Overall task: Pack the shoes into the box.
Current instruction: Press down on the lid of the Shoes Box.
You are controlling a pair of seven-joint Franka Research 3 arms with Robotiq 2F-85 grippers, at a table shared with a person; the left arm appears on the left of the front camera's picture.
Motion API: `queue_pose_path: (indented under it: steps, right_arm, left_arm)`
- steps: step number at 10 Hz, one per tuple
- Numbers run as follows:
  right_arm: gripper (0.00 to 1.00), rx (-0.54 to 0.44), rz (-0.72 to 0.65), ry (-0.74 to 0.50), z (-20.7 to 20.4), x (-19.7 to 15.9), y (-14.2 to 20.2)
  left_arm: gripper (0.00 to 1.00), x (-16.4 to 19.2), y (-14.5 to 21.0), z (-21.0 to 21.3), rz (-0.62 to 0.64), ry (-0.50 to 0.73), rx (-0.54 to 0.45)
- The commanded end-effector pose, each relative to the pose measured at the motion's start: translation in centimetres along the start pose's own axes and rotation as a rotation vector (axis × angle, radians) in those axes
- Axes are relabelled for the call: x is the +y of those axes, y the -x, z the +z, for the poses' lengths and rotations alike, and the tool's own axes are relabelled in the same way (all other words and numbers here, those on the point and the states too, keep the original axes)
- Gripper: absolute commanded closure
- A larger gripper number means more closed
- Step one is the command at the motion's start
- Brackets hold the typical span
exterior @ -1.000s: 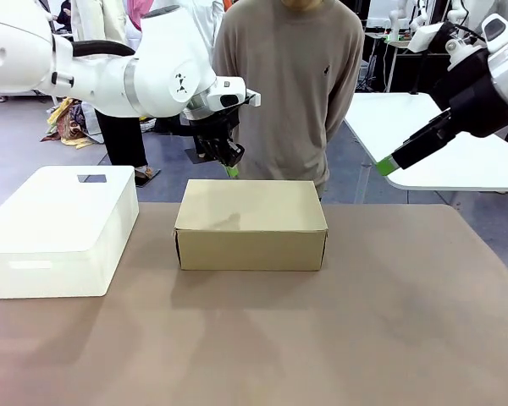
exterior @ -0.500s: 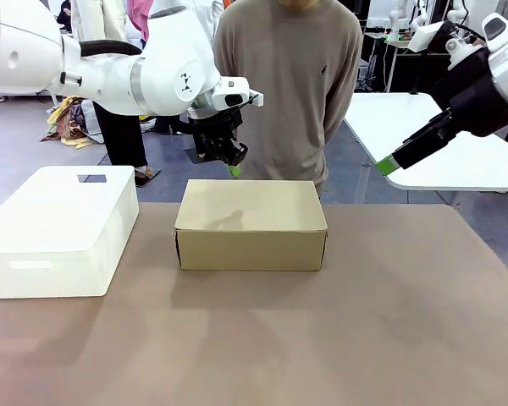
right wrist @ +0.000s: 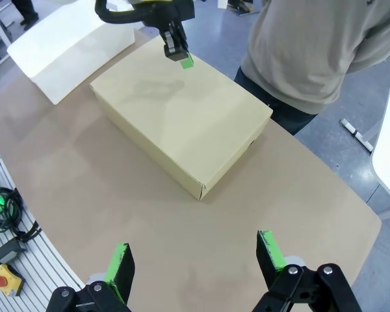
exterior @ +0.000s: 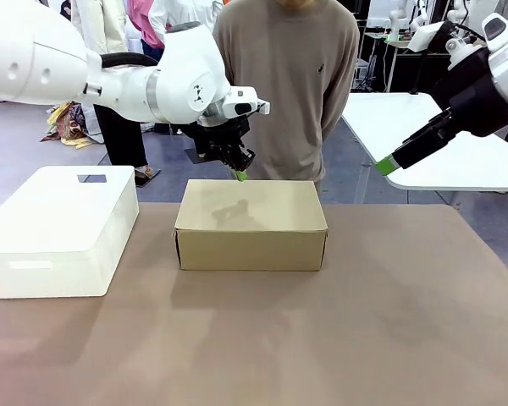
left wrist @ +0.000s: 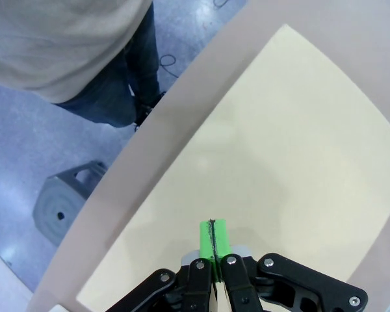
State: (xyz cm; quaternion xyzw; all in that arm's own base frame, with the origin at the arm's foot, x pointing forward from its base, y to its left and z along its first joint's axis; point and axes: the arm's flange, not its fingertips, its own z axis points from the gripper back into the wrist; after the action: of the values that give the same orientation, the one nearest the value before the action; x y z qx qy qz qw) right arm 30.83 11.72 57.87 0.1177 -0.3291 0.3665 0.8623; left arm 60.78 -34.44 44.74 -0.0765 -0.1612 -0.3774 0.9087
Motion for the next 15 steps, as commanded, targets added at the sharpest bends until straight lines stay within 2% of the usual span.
queue_pose_path:
  steps: [1,4,7,10,15]
  right_arm:
    - [0.00,-0.003,-0.019,0.022,-0.3,0.0,0.0]
    - [0.00,-0.003,-0.019,0.022,-0.3,0.0,0.0]
    - [0.00,-0.003,-0.019,0.022,-0.3,0.0,0.0]
    - [0.00,-0.003,-0.019,0.022,-0.3,0.0,0.0]
    - [0.00,-0.003,-0.019,0.022,-0.3,0.0,0.0]
  left_arm:
    - [1.00,0.2,-1.1,-1.1,0.028,-0.028,-0.017]
    - [1.00,0.4,-1.1,-3.1,0.050,-0.046,-0.030]
    - [1.00,0.3,-0.8,-4.3,0.048,-0.040,0.005]
    - [1.00,0.3,-0.8,-0.5,0.070,-0.091,-0.016]
    - [1.00,2.2,-0.2,4.1,0.090,-0.078,-0.035]
